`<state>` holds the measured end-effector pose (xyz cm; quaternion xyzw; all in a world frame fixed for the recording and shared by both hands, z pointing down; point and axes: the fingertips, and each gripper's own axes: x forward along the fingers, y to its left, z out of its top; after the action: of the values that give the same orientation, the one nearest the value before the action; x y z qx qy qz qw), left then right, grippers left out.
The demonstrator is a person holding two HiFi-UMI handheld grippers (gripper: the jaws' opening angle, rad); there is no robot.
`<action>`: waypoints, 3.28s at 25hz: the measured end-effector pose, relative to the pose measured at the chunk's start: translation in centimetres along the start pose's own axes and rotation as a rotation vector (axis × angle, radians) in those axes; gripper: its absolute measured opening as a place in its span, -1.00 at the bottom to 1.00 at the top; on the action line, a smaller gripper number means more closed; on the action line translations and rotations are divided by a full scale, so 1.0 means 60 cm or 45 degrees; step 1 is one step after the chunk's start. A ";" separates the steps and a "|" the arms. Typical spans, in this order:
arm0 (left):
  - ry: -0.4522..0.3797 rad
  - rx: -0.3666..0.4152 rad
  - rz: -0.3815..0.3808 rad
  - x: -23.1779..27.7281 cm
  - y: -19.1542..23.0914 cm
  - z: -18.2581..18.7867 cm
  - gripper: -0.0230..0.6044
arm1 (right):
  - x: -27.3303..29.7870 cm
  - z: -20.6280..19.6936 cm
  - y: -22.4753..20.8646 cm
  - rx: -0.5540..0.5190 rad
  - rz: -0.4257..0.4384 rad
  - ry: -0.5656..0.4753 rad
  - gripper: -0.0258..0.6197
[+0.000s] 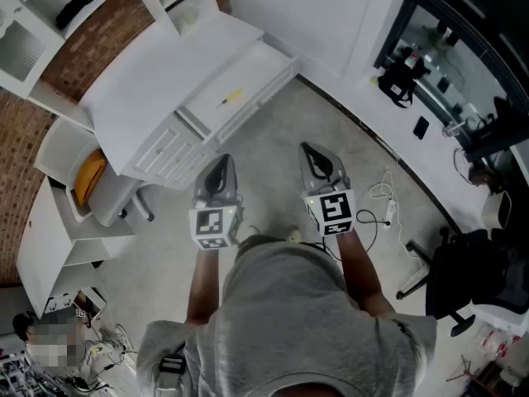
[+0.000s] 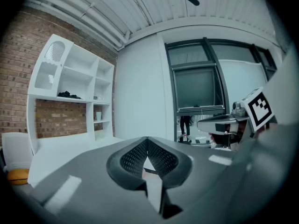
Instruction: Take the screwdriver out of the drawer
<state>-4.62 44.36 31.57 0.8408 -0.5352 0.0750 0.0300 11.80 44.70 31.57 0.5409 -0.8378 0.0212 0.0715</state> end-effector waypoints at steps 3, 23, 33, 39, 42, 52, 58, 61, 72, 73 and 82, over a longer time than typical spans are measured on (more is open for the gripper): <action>0.003 0.004 0.015 0.006 -0.006 0.000 -0.89 | 0.000 0.001 -0.011 0.015 0.016 -0.011 -0.91; 0.030 0.033 0.010 0.174 0.107 0.000 -0.89 | 0.186 -0.001 -0.046 0.021 0.038 -0.001 -0.91; 0.167 0.010 -0.126 0.350 0.223 -0.040 -0.89 | 0.388 -0.024 -0.071 0.093 -0.032 0.114 -0.91; 0.277 -0.017 -0.212 0.453 0.281 -0.088 -0.89 | 0.501 -0.057 -0.083 0.157 -0.075 0.193 -0.91; 0.335 0.003 -0.263 0.505 0.303 -0.121 -0.89 | 0.551 -0.095 -0.091 0.184 -0.085 0.264 -0.91; 0.491 -0.030 -0.385 0.625 0.342 -0.248 -0.89 | 0.679 -0.213 -0.107 0.252 -0.101 0.433 -0.91; 0.573 -0.023 -0.424 0.658 0.359 -0.311 -0.89 | 0.713 -0.271 -0.109 0.304 -0.107 0.519 -0.91; 0.615 -0.010 -0.440 0.668 0.369 -0.345 -0.89 | 0.726 -0.292 -0.112 0.322 -0.121 0.529 -0.91; 0.739 0.103 -0.472 0.728 0.384 -0.447 -0.88 | 0.767 -0.356 -0.124 0.383 -0.139 0.590 -0.91; 0.755 0.107 -0.475 0.732 0.385 -0.457 -0.88 | 0.769 -0.358 -0.125 0.385 -0.142 0.598 -0.91; 0.920 0.119 -0.549 0.766 0.370 -0.538 -0.60 | 0.760 -0.380 -0.154 0.413 -0.194 0.646 -0.91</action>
<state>-8.63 -2.04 70.06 0.8537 -0.2981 0.3811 0.1925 3.96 2.27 60.21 0.5840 -0.7359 0.2834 0.1924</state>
